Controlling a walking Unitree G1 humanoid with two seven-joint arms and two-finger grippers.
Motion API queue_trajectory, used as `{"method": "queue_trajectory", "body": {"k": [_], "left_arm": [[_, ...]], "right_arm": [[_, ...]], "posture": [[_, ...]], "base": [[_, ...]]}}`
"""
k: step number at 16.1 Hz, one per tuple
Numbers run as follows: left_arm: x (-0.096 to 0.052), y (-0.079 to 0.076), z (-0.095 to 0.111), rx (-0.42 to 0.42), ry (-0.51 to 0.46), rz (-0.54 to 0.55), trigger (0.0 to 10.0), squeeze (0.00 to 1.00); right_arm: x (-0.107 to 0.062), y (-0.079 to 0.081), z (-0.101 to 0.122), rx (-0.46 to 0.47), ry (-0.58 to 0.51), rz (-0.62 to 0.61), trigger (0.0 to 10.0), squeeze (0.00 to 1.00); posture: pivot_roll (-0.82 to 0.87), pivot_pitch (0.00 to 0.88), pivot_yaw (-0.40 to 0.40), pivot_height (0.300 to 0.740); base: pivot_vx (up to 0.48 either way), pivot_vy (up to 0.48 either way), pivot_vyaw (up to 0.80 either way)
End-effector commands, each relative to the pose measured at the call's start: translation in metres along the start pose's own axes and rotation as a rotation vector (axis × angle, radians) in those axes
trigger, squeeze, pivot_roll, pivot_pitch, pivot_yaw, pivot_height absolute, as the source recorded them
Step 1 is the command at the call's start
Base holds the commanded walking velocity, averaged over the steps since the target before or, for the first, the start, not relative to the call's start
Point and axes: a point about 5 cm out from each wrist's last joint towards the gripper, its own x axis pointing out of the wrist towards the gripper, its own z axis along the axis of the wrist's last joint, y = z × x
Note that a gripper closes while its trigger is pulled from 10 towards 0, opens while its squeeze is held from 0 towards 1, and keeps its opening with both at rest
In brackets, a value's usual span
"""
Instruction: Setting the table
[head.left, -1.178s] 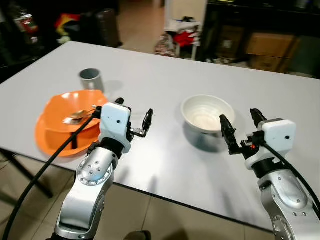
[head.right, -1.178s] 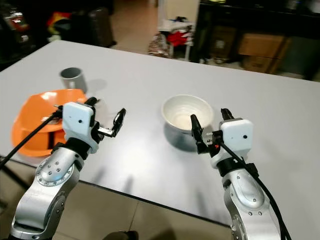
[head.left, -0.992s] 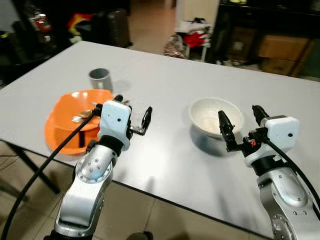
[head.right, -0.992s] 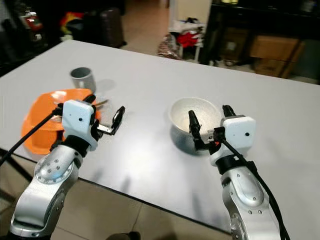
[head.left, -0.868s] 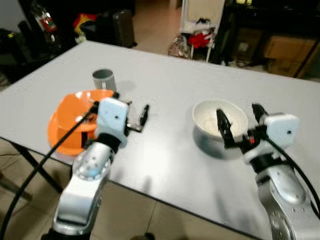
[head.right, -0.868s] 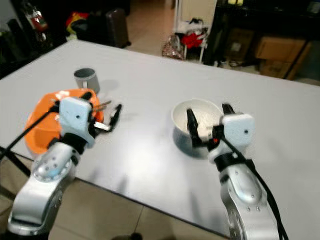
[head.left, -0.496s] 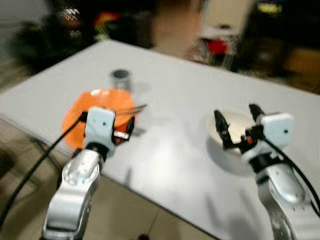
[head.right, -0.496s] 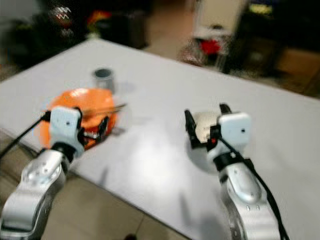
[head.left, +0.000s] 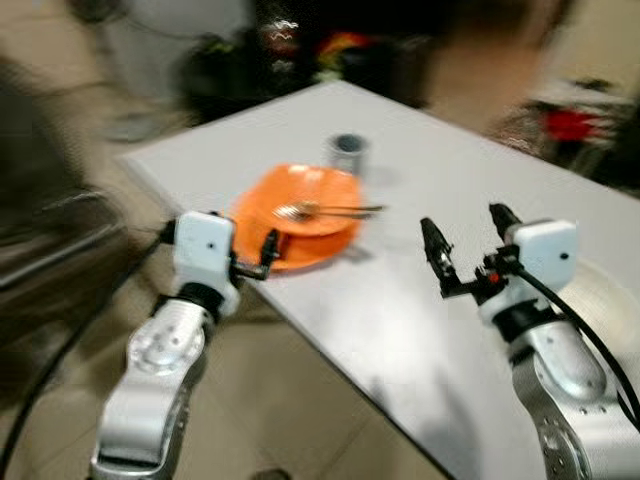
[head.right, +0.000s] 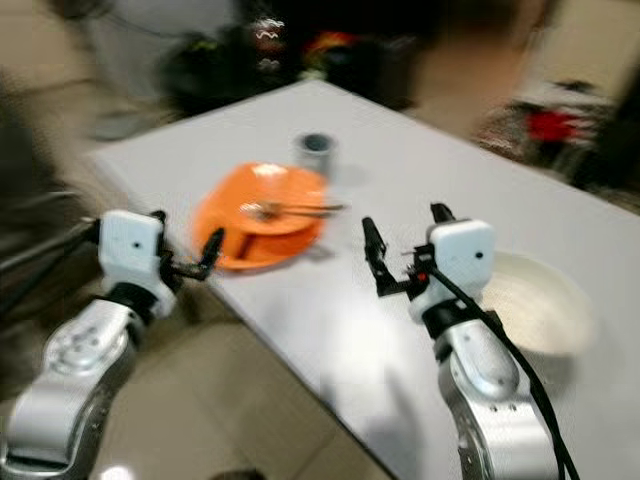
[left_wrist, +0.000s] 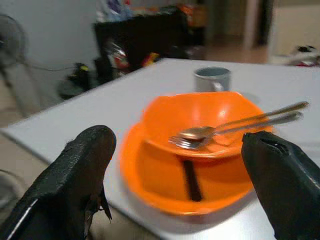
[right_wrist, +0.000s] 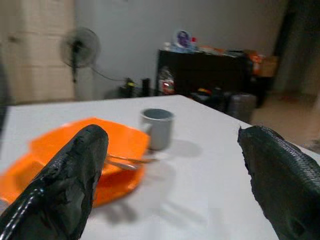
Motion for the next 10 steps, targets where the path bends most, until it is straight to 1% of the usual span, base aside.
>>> {"method": "queue_trajectory", "body": {"k": [1,2,5,7,9,10], "left_arm": [[0.0025,0.0032,0.0068,0.029,-0.030,0.015,10.0,0.00],[0.0026,0.0020,0.0081,0.024,-0.040,0.006,10.0,0.00],[0.0006,-0.0034,0.0076,-0.029,-0.027,-0.021,10.0,0.00],[0.0014,-0.0008,0.0087,0.008,-0.041,0.021,10.0,0.00],[0.0022,0.0003,0.0068,-0.010,-0.029,0.003,10.0,0.00],[0.0025,0.0014,0.0062,-0.007,-0.025,0.005,10.0,0.00]], "right_arm": [[0.0005,0.0010,0.0049,0.005,-0.028,0.001,10.0,1.00],[0.0009,0.0005,0.0052,-0.009,-0.032,-0.006,10.0,1.00],[0.0017,0.0007,0.0053,-0.001,-0.045,-0.015,10.0,1.00],[0.0019,0.0007,0.0046,-0.008,-0.046,-0.029,10.0,1.00],[0.0026,0.0013,0.0044,0.002,-0.046,-0.030,10.0,1.00],[0.0035,0.0006,0.0035,-0.006,-0.037,-0.042,10.0,1.00]], "posture": [[0.04,0.000,-0.032,0.740],[0.04,0.000,-0.032,0.740],[0.04,0.000,-0.036,0.740],[0.04,0.000,-0.036,0.740],[0.04,0.000,-0.041,0.740],[0.05,0.000,-0.044,0.740]], "base": [[0.000,0.000,0.80],[0.000,0.000,0.80],[0.000,0.000,0.80],[0.000,0.000,0.80],[0.000,0.000,0.80],[0.000,0.000,0.49]]}}
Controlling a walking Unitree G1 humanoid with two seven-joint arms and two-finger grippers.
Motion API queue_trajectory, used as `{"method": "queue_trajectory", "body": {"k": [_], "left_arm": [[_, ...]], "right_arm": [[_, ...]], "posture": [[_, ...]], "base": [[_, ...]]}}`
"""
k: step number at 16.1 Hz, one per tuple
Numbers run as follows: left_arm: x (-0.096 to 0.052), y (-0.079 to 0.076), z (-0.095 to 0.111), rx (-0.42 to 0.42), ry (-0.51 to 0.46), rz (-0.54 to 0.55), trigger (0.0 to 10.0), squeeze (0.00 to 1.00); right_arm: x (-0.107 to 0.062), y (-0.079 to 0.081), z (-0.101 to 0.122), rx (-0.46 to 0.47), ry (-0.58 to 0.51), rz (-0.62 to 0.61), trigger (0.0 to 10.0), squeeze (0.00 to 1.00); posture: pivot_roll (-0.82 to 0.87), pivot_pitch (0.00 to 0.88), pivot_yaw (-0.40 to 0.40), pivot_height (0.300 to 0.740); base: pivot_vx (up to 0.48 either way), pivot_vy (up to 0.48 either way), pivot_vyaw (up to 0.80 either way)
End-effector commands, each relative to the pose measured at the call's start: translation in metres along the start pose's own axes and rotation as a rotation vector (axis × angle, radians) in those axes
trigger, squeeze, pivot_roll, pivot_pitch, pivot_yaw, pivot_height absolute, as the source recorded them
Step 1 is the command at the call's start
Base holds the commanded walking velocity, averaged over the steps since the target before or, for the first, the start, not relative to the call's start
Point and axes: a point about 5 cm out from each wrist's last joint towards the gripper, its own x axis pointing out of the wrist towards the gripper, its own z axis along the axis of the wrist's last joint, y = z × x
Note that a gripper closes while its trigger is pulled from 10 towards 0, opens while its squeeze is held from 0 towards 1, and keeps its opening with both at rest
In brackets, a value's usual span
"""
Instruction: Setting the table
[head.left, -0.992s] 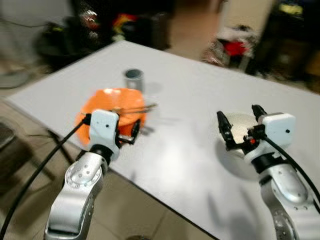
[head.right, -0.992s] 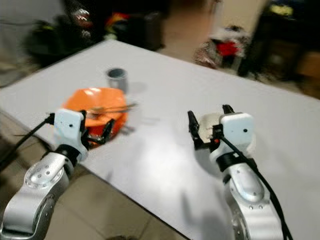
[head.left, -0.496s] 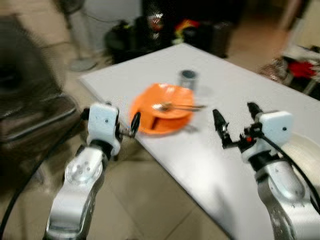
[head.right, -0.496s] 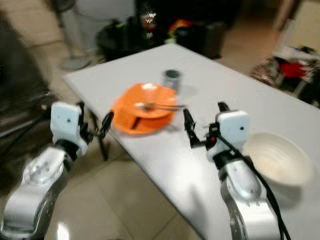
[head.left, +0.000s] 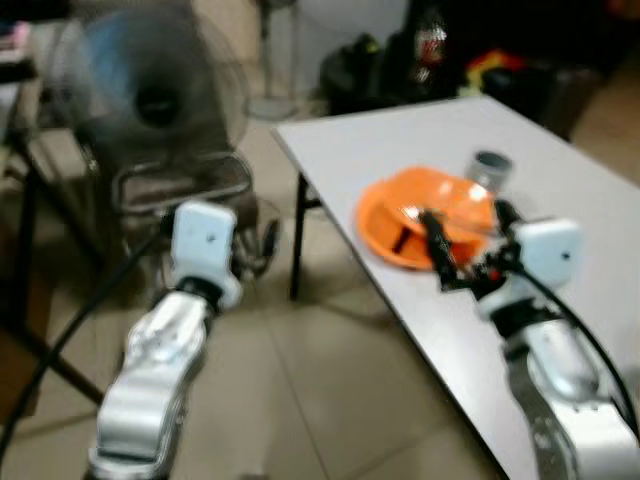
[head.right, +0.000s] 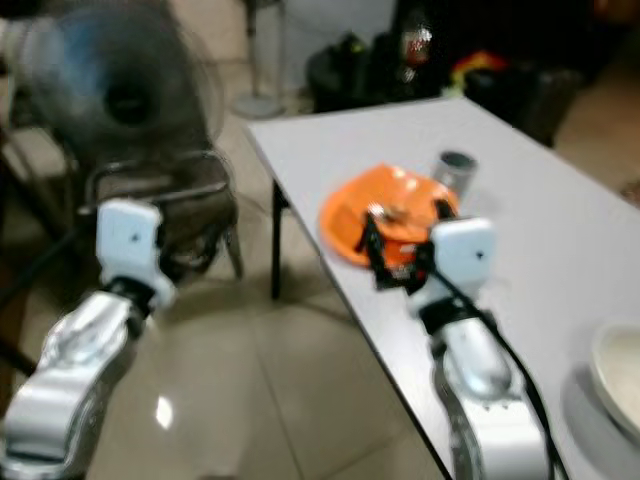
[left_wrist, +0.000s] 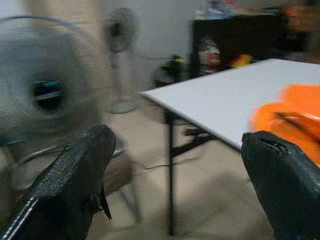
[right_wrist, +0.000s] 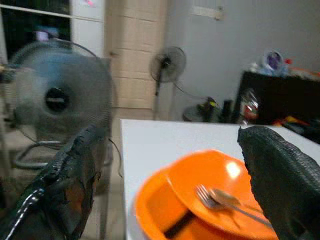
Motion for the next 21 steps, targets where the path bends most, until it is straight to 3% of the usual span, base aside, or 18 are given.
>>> {"method": "queue_trajectory", "body": {"k": [1,4,21], "left_arm": [[0.0006,-0.0052,0.0023,-0.012,-0.009,-0.021,10.0,0.00],[0.0009,-0.0055,0.0029,-0.014,-0.011,-0.026,10.0,0.00],[0.0042,-0.0052,0.0040,0.016,0.001,-0.044,10.0,0.00]], "right_arm": [[0.0000,-0.0069,-0.0024,-0.021,0.022,-0.041,10.0,1.00],[0.0014,-0.0099,-0.0078,-0.026,0.061,-0.074,10.0,1.00],[0.0057,-0.0029,-0.0096,0.044,0.072,-0.013,10.0,1.00]], "posture": [[0.05,0.000,-0.044,0.740],[0.05,0.000,-0.047,0.740],[0.07,0.000,-0.059,0.740]], "base": [[0.000,0.307,0.00],[0.000,0.378,0.00],[0.000,0.361,0.00]]}}
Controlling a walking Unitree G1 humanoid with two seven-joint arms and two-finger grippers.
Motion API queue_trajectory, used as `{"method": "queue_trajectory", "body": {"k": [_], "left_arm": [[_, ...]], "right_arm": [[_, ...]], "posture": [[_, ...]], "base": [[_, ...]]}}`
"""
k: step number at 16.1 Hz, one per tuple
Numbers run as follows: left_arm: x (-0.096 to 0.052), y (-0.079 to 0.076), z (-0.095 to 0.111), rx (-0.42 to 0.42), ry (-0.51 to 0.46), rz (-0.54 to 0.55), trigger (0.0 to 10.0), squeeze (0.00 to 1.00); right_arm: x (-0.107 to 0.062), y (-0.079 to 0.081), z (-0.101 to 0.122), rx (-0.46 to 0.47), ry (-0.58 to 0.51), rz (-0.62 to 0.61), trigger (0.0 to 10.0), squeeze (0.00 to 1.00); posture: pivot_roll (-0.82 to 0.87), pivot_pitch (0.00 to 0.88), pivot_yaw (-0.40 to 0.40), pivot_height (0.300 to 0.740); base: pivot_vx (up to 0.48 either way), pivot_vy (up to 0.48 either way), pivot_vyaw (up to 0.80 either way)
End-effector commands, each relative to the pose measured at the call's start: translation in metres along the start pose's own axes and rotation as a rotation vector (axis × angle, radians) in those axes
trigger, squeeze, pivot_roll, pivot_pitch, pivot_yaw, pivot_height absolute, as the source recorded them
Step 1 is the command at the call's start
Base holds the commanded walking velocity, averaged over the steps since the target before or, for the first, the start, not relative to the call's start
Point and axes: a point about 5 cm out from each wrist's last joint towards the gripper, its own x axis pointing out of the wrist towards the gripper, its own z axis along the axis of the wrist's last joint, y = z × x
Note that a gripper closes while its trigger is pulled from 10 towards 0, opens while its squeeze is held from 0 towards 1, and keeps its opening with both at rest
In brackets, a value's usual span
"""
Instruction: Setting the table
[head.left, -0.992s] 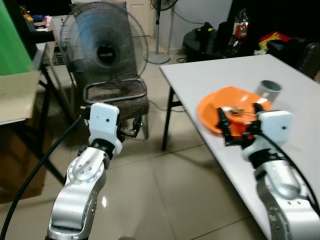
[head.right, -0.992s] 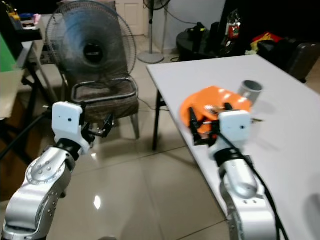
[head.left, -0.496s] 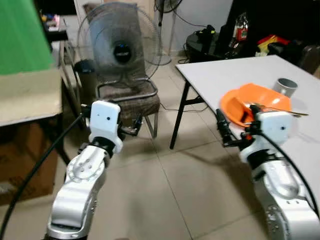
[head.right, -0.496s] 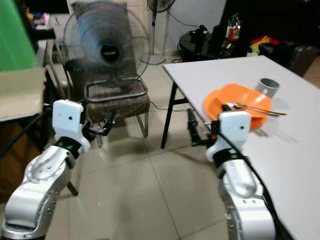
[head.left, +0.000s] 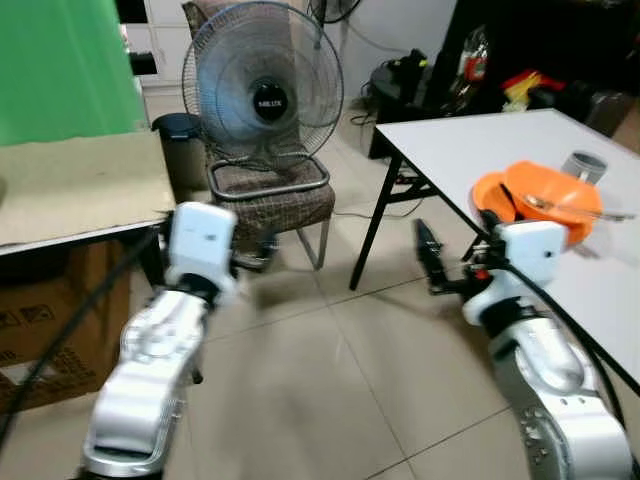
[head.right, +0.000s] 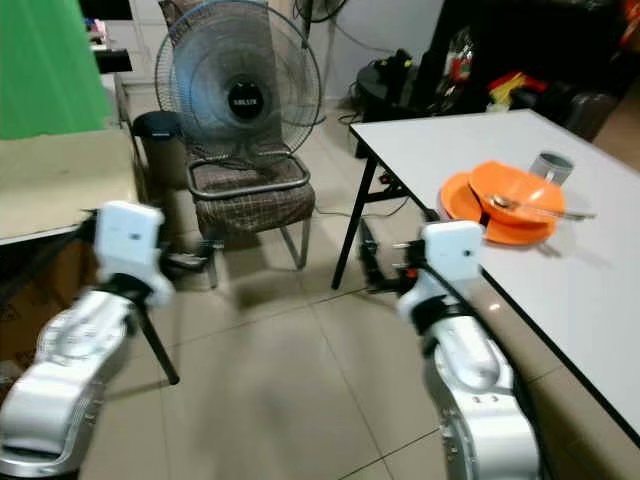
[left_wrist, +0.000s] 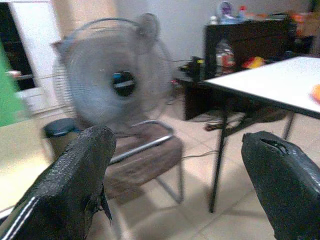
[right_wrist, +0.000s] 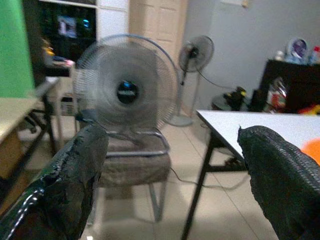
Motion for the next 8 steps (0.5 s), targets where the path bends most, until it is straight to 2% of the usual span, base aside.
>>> {"method": "queue_trajectory", "body": {"k": [1,8], "left_arm": [[0.0028,-0.0078,0.0016,-0.011,-0.001,-0.035,10.0,0.00],[0.0057,-0.0105,0.0024,-0.011,-0.005,-0.049,10.0,0.00]], "right_arm": [[-0.0006,-0.0060,0.0002,-0.005,0.007,-0.020,10.0,1.00],[-0.0015,-0.0062,0.0005,-0.003,0.008,-0.017,10.0,1.00]], "posture": [[0.06,0.000,-0.055,0.740],[0.06,0.000,-0.054,0.740]], "base": [[0.000,0.337,0.00],[0.000,0.339,0.00]]}}
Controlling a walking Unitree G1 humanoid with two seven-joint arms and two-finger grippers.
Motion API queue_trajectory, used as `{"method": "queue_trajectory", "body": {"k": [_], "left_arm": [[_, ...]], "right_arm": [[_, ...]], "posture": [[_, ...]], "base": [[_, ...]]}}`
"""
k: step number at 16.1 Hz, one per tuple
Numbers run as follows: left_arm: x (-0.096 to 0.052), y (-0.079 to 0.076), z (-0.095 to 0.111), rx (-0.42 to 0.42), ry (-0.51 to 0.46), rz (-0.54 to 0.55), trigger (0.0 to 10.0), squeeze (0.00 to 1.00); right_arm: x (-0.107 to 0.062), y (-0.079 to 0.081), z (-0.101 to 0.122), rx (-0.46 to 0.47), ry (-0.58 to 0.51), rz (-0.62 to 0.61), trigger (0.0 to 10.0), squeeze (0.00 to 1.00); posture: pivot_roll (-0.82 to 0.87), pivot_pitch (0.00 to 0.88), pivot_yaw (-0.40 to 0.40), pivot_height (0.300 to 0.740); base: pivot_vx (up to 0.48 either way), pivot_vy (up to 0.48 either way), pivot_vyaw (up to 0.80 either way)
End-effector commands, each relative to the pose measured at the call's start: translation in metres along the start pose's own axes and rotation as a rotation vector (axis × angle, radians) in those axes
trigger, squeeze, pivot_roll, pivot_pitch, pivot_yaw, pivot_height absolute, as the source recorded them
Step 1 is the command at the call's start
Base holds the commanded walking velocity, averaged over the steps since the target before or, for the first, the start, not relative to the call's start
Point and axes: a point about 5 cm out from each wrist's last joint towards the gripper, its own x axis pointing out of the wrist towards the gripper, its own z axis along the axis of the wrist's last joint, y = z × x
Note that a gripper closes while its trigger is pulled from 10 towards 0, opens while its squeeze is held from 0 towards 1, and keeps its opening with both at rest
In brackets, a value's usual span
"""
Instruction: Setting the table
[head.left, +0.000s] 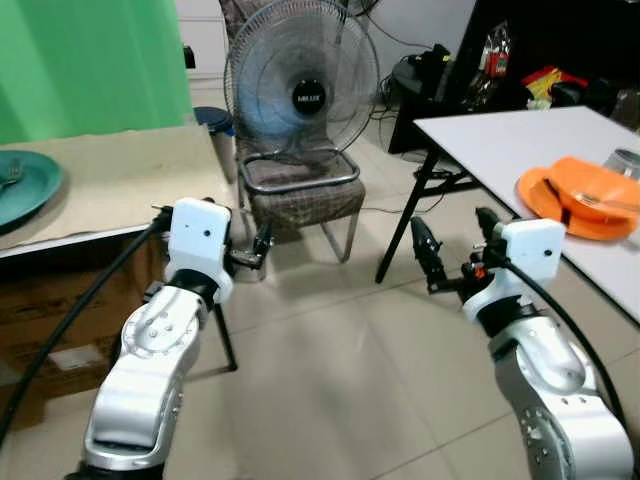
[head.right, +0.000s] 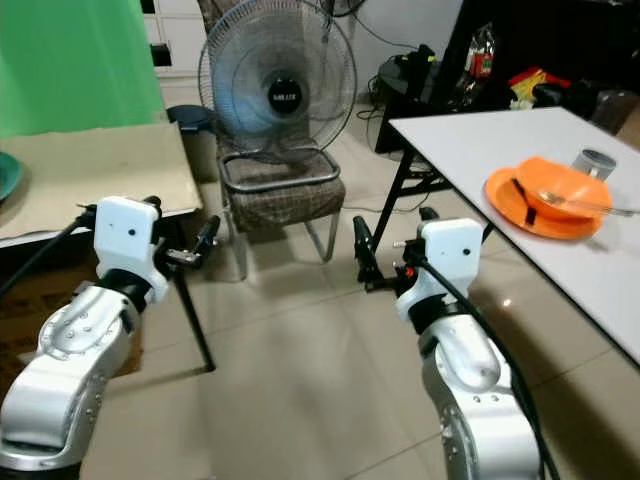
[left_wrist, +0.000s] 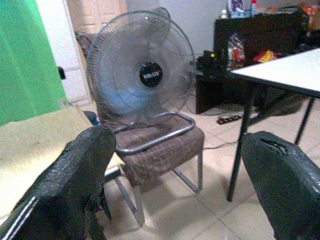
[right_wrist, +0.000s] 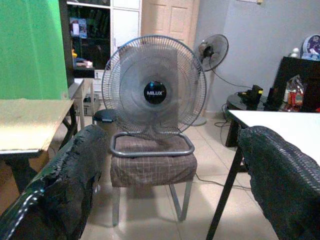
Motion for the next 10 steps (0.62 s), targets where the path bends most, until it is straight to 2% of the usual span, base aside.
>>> {"method": "queue_trajectory", "body": {"k": [1,8,10], "left_arm": [[0.0015,-0.0023,0.0012,0.005,0.000,-0.012,10.0,0.00],[0.0016,-0.0012,0.0012,0.007,0.001,-0.009,10.0,0.00],[0.0014,-0.0011,0.0010,0.009,0.002,-0.012,10.0,0.00]], "right_arm": [[0.0008,-0.0020,0.0006,0.006,0.001,-0.003,10.0,1.00],[0.0020,-0.0002,-0.0005,0.009,0.005,0.010,10.0,1.00],[0.0016,0.0004,-0.0009,0.011,0.007,0.010,10.0,1.00]], "posture": [[0.06,0.000,-0.054,0.740],[0.07,0.000,-0.056,0.740],[0.06,0.000,-0.052,0.740]], "base": [[0.000,0.337,0.00],[0.000,0.335,0.00],[0.000,0.000,0.00]]}}
